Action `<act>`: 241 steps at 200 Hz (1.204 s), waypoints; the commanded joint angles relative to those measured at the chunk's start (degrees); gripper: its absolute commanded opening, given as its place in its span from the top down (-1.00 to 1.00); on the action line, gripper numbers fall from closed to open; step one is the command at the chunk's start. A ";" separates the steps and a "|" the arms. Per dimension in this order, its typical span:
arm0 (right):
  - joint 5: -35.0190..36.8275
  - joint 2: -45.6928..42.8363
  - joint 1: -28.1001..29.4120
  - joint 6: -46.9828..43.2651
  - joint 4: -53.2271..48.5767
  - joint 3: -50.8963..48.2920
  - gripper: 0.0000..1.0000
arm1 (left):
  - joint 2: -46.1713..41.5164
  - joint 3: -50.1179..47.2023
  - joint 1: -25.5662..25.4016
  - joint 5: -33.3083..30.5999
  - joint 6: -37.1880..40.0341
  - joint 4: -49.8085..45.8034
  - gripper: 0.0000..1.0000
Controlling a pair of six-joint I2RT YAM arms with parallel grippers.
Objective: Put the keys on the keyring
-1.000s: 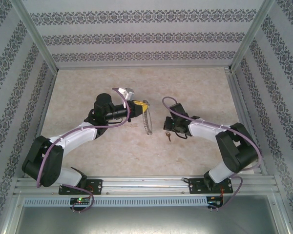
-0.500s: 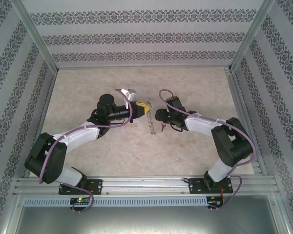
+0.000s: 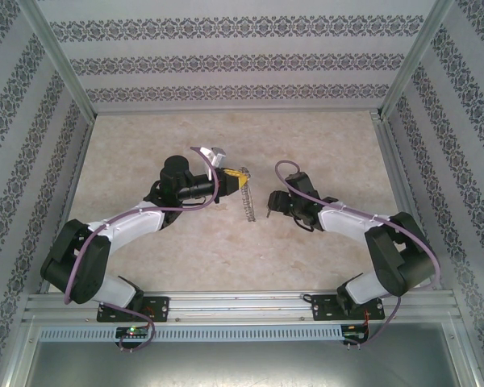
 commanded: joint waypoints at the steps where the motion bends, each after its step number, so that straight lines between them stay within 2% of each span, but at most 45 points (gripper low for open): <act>1: 0.32 1.28 0.35 -1.74 -0.54 2.02 -0.22 | -1.87 2.55 -0.83 0.43 0.80 1.38 1.00; 29: -0.63 3.05 0.49 -6.97 -2.55 4.53 -0.08 | -2.25 2.86 -0.83 0.35 1.30 0.13 1.00; 85: 1.29 5.15 3.00 -18.02 -12.33 9.80 -0.09 | -3.26 1.98 -0.84 0.17 1.61 -0.06 1.00; 171: 5.70 10.80 6.17 -23.11 -19.58 15.29 -0.13 | -5.32 1.63 -0.84 0.03 1.52 -0.31 1.00; 241: 6.85 14.87 6.53 -24.14 -21.03 18.43 -0.10 | -6.02 1.62 -0.84 -0.19 2.00 -0.93 1.00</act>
